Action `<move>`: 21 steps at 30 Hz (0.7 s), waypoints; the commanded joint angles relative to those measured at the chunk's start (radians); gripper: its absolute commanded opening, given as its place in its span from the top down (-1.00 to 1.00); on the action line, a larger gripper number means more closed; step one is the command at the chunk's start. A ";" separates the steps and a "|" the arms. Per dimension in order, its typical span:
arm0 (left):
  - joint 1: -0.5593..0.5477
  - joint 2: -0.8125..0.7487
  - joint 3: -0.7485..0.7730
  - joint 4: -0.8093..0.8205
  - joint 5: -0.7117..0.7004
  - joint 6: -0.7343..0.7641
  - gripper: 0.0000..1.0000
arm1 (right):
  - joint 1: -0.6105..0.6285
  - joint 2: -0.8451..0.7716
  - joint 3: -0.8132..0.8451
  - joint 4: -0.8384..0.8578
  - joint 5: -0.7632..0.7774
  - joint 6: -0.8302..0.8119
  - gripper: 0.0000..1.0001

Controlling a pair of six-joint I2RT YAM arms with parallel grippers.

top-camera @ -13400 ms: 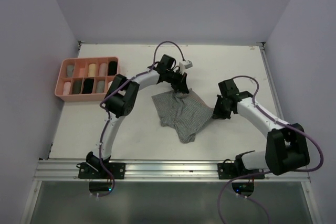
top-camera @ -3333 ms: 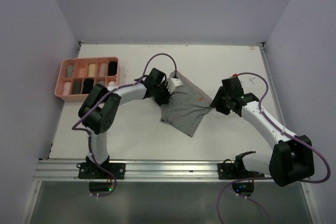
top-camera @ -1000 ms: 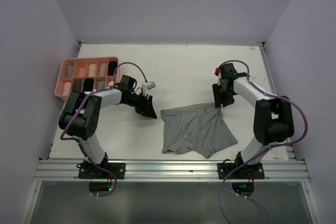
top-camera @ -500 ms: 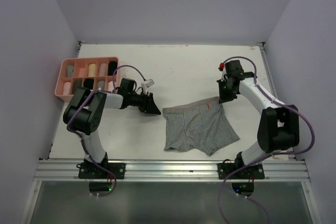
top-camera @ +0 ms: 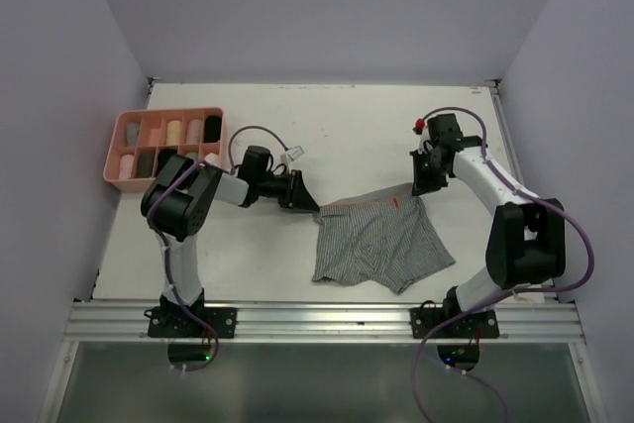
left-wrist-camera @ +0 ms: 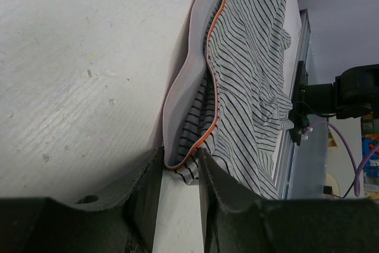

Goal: Roll the underwear
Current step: Flatten the underwear

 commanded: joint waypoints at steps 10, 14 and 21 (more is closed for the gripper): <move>0.022 -0.005 0.059 0.004 -0.064 -0.002 1.00 | -0.027 -0.065 0.037 -0.007 -0.048 -0.012 1.00; 0.068 -0.094 0.177 -0.088 -0.059 0.103 1.00 | -0.030 -0.132 0.086 0.002 -0.129 -0.004 1.00; 0.076 -0.327 0.418 -0.372 -0.262 0.424 1.00 | -0.030 -0.228 0.267 0.021 -0.209 0.000 1.00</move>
